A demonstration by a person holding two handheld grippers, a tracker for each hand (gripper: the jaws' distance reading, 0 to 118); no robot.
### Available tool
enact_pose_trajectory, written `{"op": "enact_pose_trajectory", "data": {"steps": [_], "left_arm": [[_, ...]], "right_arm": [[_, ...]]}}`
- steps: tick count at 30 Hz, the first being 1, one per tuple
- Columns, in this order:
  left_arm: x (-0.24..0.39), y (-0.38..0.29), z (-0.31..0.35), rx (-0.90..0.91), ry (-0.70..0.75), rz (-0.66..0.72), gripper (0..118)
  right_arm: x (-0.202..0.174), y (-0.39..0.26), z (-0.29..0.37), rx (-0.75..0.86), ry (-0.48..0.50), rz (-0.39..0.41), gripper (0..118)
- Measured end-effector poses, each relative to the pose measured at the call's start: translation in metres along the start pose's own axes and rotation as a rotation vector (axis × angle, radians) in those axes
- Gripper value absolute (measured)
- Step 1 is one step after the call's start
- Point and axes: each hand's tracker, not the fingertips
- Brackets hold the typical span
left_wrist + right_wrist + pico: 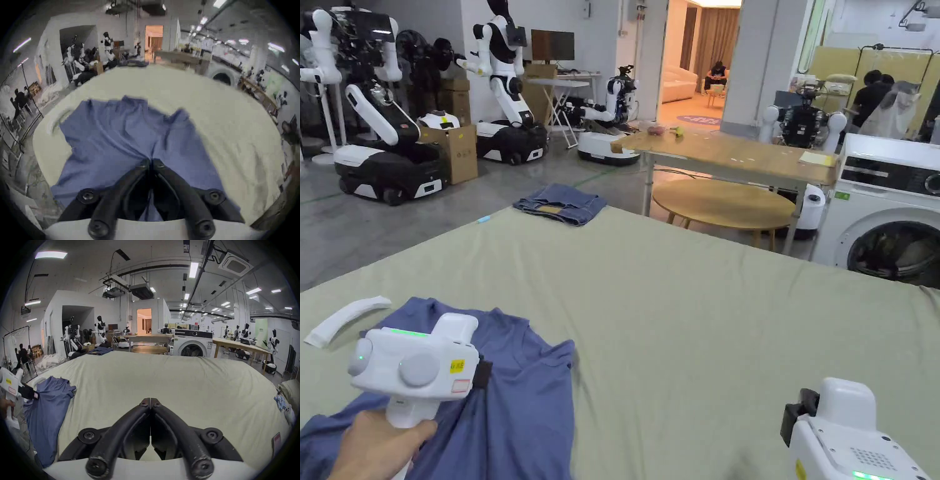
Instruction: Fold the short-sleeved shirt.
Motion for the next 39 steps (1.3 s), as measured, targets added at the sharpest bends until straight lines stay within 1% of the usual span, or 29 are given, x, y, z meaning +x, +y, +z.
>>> {"op": "enact_pose_trajectory", "data": {"steps": [2, 4, 8, 11, 14, 20, 25, 28, 30, 34, 39], "left_arm": [[0.012, 0.021, 0.014, 0.08, -0.024, -0.023, 0], [0.026, 0.045, 0.031, 0.148, -0.071, 0.001, 0], [0.075, 0.092, 0.068, 0.277, -0.147, -0.047, 0], [0.114, 0.124, 0.083, 0.318, -0.237, -0.065, 0], [0.165, 0.151, 0.09, 0.348, -0.306, -0.138, 0], [0.28, 0.175, 0.089, 0.345, -0.515, -0.226, 0], [0.395, 0.155, 0.066, 0.27, -0.671, -0.359, 0], [0.451, 0.123, 0.051, 0.193, -0.773, -0.411, 0], [0.477, 0.095, 0.041, 0.154, -0.814, -0.442, 0], [0.509, 0.039, 0.018, 0.037, -0.843, -0.495, 0], [0.518, -0.001, 0.004, -0.019, -0.856, -0.498, 0]], "right_arm": [[0.005, 0.003, 0.003, 0.009, -0.006, 0.002, 0], [0.012, 0.006, 0.008, 0.021, -0.014, 0.001, 0], [0.029, 0.013, 0.017, 0.042, -0.041, -0.006, 0], [0.044, 0.017, 0.024, 0.057, -0.066, -0.015, 0], [0.064, 0.02, 0.034, 0.07, -0.099, -0.029, 0], [0.11, 0.022, 0.059, 0.095, -0.19, -0.047, 0], [0.158, 0.02, 0.086, 0.111, -0.303, -0.061, 0], [0.185, 0.016, 0.104, 0.109, -0.368, -0.078, 0], [0.201, 0.011, 0.114, 0.105, -0.401, -0.088, 0], [0.227, -0.003, 0.13, 0.084, -0.461, -0.091, 0], [0.243, -0.018, 0.137, 0.048, -0.487, -0.123, 0]]}}
